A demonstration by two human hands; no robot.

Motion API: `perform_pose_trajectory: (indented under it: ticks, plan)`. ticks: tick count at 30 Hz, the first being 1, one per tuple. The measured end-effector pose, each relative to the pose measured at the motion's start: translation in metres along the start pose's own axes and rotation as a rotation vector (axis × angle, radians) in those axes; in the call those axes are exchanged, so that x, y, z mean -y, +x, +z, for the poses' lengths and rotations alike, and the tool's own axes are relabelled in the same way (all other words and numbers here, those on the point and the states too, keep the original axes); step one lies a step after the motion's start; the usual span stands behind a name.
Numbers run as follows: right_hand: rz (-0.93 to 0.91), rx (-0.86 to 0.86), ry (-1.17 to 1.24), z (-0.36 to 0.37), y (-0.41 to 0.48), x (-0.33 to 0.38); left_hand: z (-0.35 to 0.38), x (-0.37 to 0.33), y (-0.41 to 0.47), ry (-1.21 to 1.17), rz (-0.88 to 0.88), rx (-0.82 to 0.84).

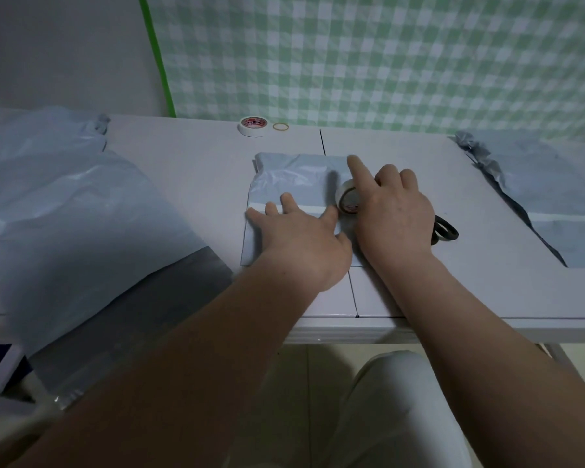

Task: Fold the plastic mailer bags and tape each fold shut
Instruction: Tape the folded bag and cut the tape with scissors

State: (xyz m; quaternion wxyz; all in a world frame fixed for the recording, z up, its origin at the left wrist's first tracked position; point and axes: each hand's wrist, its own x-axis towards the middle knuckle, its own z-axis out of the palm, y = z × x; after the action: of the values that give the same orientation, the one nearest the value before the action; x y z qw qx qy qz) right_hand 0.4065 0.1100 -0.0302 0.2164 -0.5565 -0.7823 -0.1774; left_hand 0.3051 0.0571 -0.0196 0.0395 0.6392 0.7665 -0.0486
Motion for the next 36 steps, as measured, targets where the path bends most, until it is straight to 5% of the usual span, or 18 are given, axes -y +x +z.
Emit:
perform_pose_trajectory:
  ticks: [18,22,25,29,36]
  plan:
    - [0.032,0.084,0.131,0.005,-0.003,-0.008,0.011,0.042,-0.003,0.068,-0.09,-0.027]
    - [0.083,0.129,0.214,0.004,-0.003,-0.008,-0.008,0.058,0.011,-0.405,-0.029,-0.177]
    - [0.089,0.12,0.241,0.005,-0.003,-0.005,-0.02,0.069,0.026,-0.813,-0.218,-0.327]
    - [0.123,0.13,0.289,0.005,-0.002,-0.003,-0.023,0.073,0.041,-1.327,-0.393,-0.177]
    - [0.15,0.144,0.321,0.003,-0.002,0.003,-0.036,0.082,0.048,-1.525,-0.315,0.124]
